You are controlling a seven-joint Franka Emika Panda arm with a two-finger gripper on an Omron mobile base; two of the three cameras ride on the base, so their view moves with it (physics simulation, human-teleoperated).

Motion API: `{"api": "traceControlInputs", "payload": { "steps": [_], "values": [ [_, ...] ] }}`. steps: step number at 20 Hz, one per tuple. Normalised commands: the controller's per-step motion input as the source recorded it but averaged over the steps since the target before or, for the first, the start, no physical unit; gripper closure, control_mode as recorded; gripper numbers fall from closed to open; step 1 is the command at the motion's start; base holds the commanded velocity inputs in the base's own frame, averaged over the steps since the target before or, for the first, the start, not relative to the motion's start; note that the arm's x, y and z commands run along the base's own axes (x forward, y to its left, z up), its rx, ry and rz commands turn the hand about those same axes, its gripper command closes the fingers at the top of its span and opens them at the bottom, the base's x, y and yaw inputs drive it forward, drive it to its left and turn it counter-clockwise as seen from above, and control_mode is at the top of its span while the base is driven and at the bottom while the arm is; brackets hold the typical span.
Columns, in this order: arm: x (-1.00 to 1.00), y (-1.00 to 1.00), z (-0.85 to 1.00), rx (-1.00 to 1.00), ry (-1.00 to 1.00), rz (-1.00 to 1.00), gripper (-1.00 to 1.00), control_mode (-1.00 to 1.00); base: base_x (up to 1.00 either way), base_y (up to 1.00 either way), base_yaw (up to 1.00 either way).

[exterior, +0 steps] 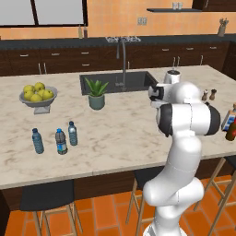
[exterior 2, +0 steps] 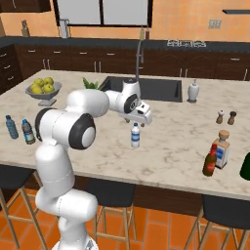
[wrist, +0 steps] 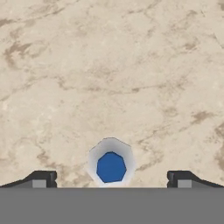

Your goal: Move the plastic bottles in the middle to the plastics group, and the glass bottles in the middle to the glass group.

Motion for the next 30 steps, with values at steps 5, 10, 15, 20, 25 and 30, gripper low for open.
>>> {"api": "traceControlInputs", "payload": {
  "steps": [5,10,15,20,25,30],
  "values": [
    [-0.02,0.0,-0.23,0.0,0.0,0.0,-1.0,-1.0,0.0,0.0,0.0],
    [-0.01,0.0,-0.25,0.0,0.0,0.0,-1.0,-1.0,0.0,0.0,0.0],
    [0.0,0.0,-0.14,0.0,0.0,0.0,-1.0,-1.0,0.0,0.0,0.0],
    [0.0,0.0,-0.17,0.0,-0.01,0.01,-1.0,-1.0,0.0,0.0,0.0],
    [-0.04,0.01,-0.03,0.0,0.0,0.0,1.0,-1.0,0.0,0.0,0.0],
    [-0.07,0.01,0.0,0.0,0.0,0.0,1.0,-1.0,0.0,0.0,0.0]
  ]
}}
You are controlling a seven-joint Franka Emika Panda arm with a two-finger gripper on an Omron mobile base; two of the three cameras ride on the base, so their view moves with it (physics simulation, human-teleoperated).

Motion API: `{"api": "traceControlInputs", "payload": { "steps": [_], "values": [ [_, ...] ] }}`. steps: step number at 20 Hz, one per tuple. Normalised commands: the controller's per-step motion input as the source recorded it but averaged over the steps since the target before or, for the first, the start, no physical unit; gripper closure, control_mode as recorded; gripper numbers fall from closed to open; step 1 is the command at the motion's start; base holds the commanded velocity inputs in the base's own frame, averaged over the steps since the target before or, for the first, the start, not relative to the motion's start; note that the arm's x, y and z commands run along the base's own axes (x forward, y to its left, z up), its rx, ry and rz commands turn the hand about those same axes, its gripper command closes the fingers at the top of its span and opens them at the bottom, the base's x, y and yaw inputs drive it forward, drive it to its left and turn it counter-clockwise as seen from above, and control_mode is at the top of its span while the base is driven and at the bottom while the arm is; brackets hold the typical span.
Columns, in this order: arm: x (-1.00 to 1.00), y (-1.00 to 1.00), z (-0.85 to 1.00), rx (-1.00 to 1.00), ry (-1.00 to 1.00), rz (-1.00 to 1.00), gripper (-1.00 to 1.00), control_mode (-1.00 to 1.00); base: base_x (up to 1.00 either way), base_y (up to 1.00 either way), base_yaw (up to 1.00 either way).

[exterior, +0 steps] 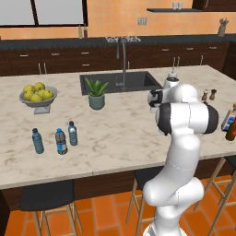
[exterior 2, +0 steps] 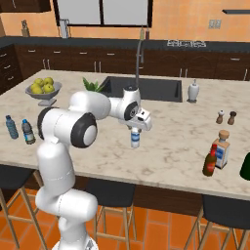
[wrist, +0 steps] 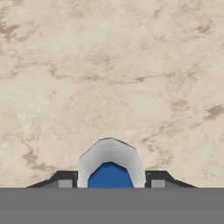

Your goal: Move the plastic bottles in the middle to the plastics group, and the glass bottles in the middle to the glass group.

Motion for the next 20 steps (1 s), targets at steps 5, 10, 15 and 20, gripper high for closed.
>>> {"api": "traceControlInputs", "payload": {
  "steps": [5,10,15,20],
  "values": [
    [-0.32,0.0,0.08,0.0,-0.07,0.04,1.0,-1.0,0.0,0.0,0.0],
    [-0.49,0.25,0.25,0.0,-0.11,0.14,1.0,-1.0,0.0,0.0,0.0],
    [-0.47,0.9,0.24,0.0,-0.03,0.26,1.0,-1.0,0.0,0.0,0.0],
    [-0.29,1.0,0.1,0.0,0.0,0.32,1.0,-1.0,0.0,0.0,0.0]
  ]
}}
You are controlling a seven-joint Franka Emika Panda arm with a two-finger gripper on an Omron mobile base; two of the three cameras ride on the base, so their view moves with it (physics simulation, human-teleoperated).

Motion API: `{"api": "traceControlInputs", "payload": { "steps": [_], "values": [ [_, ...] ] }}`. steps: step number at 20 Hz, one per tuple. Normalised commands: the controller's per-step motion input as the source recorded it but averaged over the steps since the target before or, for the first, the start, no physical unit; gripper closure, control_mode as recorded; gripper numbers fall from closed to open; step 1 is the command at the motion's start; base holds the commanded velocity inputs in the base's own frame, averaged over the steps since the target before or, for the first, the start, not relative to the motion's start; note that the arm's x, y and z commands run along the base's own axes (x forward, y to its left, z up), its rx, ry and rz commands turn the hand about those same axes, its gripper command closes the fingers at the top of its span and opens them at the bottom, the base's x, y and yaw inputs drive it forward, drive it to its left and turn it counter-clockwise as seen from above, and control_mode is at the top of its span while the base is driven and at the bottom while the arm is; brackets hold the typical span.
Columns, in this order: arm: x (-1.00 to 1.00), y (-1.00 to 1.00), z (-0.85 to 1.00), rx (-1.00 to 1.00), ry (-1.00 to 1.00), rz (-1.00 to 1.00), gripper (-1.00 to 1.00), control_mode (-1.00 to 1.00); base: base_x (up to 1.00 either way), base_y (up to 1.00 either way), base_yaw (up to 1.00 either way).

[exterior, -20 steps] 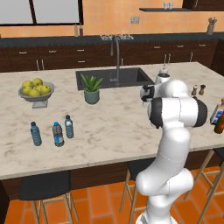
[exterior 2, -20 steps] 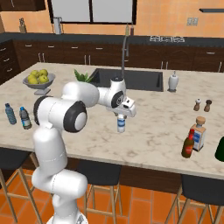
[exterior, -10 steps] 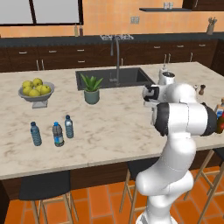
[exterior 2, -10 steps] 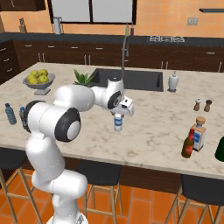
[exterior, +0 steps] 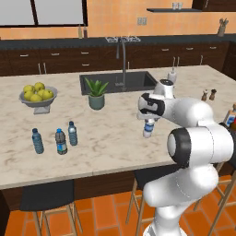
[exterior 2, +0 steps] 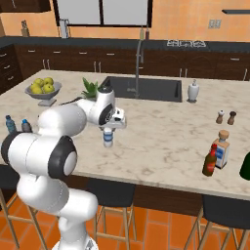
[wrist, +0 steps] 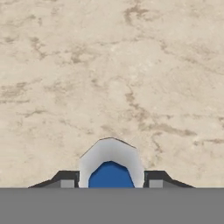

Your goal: Move the plastic bottles in the middle to the plastics group, and the glass bottles in the middle to the glass group.

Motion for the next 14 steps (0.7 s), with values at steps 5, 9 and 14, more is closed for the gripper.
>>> {"api": "traceControlInputs", "payload": {
  "steps": [5,9,14],
  "values": [
    [-0.14,1.0,0.19,0.0,0.0,0.38,1.0,-1.0,0.0,0.0,0.0],
    [0.0,1.0,0.15,-0.01,0.03,0.41,1.0,-1.0,0.0,0.0,0.0],
    [0.0,1.0,0.03,-0.04,0.03,0.35,1.0,-1.0,0.0,0.0,0.0]
  ]
}}
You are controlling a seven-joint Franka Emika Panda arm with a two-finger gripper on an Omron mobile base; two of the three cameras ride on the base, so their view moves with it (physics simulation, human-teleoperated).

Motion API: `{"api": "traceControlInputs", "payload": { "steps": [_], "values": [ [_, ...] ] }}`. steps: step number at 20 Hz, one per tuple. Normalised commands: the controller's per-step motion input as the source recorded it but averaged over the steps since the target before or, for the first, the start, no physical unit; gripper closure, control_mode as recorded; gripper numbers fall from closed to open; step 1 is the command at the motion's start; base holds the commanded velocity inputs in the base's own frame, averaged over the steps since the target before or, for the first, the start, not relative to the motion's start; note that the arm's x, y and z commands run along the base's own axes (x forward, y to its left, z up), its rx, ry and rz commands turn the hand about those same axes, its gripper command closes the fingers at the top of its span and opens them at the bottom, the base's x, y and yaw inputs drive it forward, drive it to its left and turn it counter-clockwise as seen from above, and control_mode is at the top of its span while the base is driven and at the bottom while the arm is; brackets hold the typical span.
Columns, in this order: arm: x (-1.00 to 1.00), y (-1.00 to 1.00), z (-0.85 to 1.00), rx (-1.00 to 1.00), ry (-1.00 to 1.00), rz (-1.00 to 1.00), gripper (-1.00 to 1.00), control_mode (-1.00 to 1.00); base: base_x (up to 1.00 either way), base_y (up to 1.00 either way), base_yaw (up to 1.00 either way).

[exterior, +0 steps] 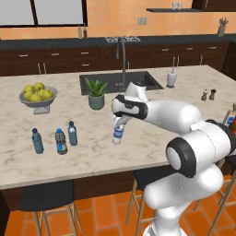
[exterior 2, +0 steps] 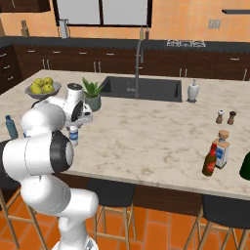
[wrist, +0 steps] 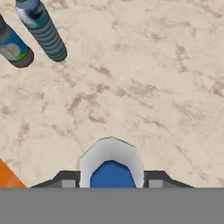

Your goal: Move the plastic bottles in the middle to the plastics group, and the glass bottles in the middle to the glass group.

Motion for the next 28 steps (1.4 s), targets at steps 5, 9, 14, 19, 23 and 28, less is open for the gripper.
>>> {"api": "traceControlInputs", "payload": {
  "steps": [5,9,14,19,23,28],
  "values": [
    [0.0,1.0,0.0,-0.06,0.0,0.2,1.0,-1.0,0.0,0.0,0.0],
    [-0.05,0.79,0.0,-0.02,-0.03,0.05,1.0,-1.0,0.0,0.0,0.0],
    [-0.06,0.45,0.0,-0.01,-0.04,0.03,1.0,-1.0,0.0,0.0,0.0],
    [0.0,0.17,0.0,-0.01,-0.03,0.0,1.0,-1.0,0.0,0.0,0.0],
    [0.01,0.36,-0.08,0.0,-0.1,0.03,1.0,-1.0,0.0,0.0,0.0],
    [0.13,0.46,-0.13,0.0,-0.03,0.04,1.0,-1.0,0.0,0.0,0.0]
  ]
}}
